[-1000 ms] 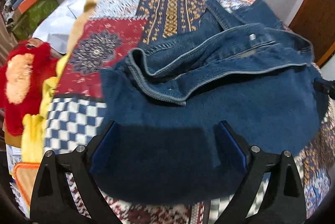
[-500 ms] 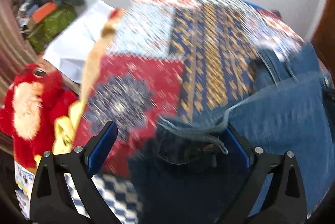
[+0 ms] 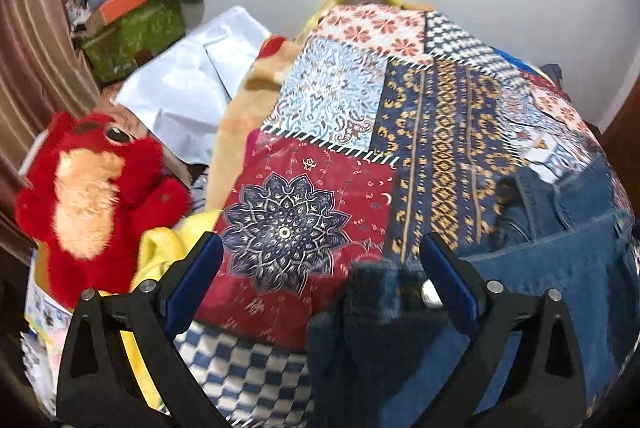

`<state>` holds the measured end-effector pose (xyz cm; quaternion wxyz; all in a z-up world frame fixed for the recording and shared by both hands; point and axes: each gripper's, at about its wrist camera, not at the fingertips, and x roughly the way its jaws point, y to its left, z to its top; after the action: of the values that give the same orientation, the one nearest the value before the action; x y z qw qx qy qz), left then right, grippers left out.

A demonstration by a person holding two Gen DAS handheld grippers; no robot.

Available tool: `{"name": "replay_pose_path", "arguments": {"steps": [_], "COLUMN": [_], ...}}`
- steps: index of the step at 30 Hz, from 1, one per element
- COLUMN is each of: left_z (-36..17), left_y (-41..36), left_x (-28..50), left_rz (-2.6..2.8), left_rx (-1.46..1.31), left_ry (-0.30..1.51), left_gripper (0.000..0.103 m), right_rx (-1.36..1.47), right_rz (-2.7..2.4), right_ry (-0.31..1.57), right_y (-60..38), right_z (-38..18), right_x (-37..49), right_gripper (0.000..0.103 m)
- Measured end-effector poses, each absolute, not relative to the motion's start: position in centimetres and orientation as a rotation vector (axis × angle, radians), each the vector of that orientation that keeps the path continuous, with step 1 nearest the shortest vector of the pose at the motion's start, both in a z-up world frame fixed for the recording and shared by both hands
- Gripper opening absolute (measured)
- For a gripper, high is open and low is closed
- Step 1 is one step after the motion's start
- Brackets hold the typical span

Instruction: Fold large clothes

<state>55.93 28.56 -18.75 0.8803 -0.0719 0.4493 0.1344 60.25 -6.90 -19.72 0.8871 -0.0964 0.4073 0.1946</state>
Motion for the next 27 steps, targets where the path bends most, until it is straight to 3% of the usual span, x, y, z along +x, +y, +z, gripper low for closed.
{"name": "replay_pose_path", "arguments": {"steps": [10, 22, 27], "left_z": [-16.3, -22.2, -25.7], "left_y": [22.8, 17.8, 17.2], "left_x": [49.0, 45.7, 45.5], "left_rz": [0.055, -0.065, -0.026], "left_rx": [-0.097, -0.101, -0.083], "left_ry": [0.914, 1.015, 1.056], "left_gripper": [0.1, 0.1, 0.101], "right_rx": [-0.145, -0.201, -0.394], "right_rz": [0.559, 0.618, 0.645], "right_ry": [0.831, 1.01, 0.94], "right_y": [-3.9, 0.1, 1.1], "right_z": [-16.1, -23.8, -25.0], "right_x": [53.8, 49.2, 47.9], "right_gripper": [0.014, 0.014, 0.014]}}
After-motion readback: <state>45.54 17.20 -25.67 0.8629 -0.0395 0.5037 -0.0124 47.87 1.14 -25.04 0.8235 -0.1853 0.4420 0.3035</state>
